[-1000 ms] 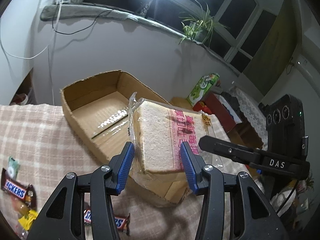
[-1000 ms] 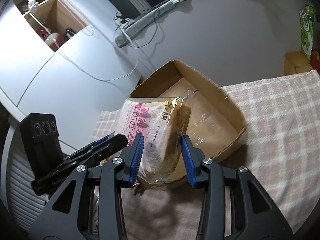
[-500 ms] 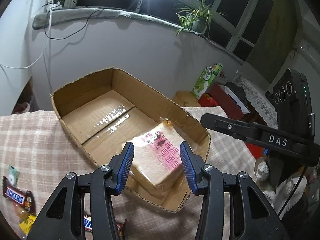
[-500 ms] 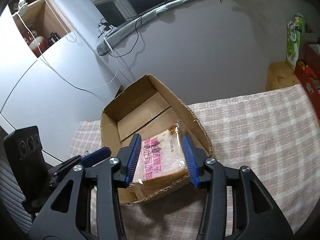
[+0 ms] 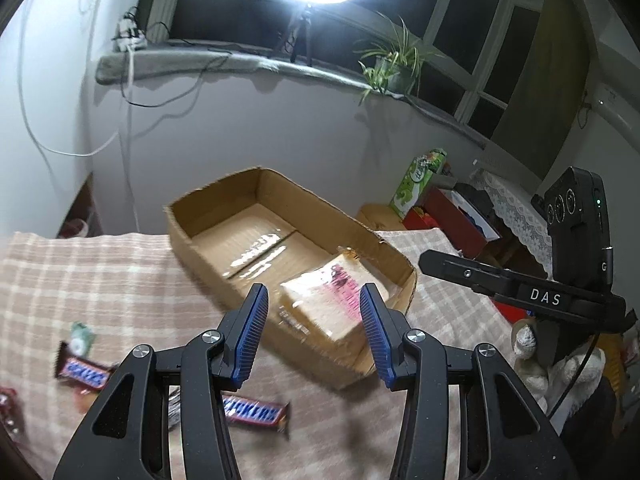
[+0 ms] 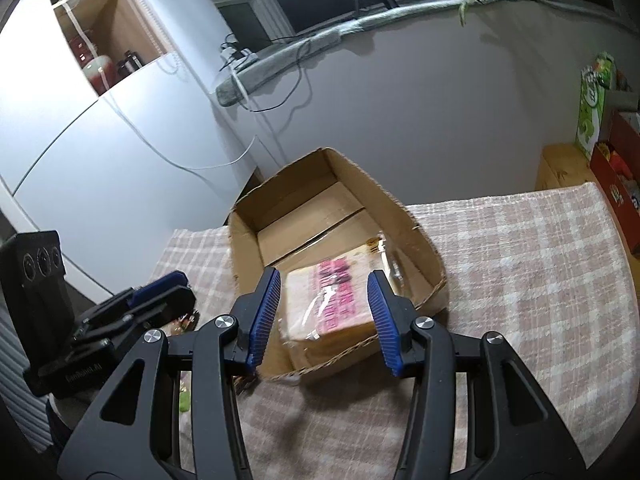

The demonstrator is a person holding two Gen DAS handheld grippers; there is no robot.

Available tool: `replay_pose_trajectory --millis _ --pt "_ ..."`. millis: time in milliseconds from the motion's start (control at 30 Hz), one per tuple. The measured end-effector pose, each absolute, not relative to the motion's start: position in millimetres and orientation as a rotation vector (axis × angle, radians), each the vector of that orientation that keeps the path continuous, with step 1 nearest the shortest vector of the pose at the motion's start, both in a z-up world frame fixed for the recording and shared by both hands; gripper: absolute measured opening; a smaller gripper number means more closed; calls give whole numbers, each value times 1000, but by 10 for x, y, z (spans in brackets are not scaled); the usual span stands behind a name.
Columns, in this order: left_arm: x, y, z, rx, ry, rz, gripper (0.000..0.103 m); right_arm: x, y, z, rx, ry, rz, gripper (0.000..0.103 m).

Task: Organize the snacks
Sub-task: 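Carry the bread loaf into the cardboard box and open the left gripper, then grasp the green candy with the left gripper while the right gripper grasps the cone candy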

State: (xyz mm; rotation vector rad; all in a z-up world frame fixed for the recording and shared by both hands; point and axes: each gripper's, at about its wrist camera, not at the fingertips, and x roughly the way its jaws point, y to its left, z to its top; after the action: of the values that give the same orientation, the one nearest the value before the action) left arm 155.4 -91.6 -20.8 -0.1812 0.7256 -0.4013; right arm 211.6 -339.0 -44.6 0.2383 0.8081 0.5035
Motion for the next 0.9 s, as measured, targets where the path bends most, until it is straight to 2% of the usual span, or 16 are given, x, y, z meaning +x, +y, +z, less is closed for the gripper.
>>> replay_pose_trajectory --millis 200,267,333,667,900 --pt "1174 -458 -149 -200 696 -333 47 1807 -3173 -413 166 799 562 49" --pt "1034 -277 -175 -209 694 -300 47 1699 -3074 -434 135 799 583 59" --pt "888 -114 -213 -215 696 -267 47 1591 -2961 -469 99 802 607 61" --pt "266 377 -618 -232 777 -143 47 1164 -2339 -773 -46 848 736 61" --pt "-56 311 -1017 -231 865 -109 47 1057 -1876 -1082 -153 900 803 61"
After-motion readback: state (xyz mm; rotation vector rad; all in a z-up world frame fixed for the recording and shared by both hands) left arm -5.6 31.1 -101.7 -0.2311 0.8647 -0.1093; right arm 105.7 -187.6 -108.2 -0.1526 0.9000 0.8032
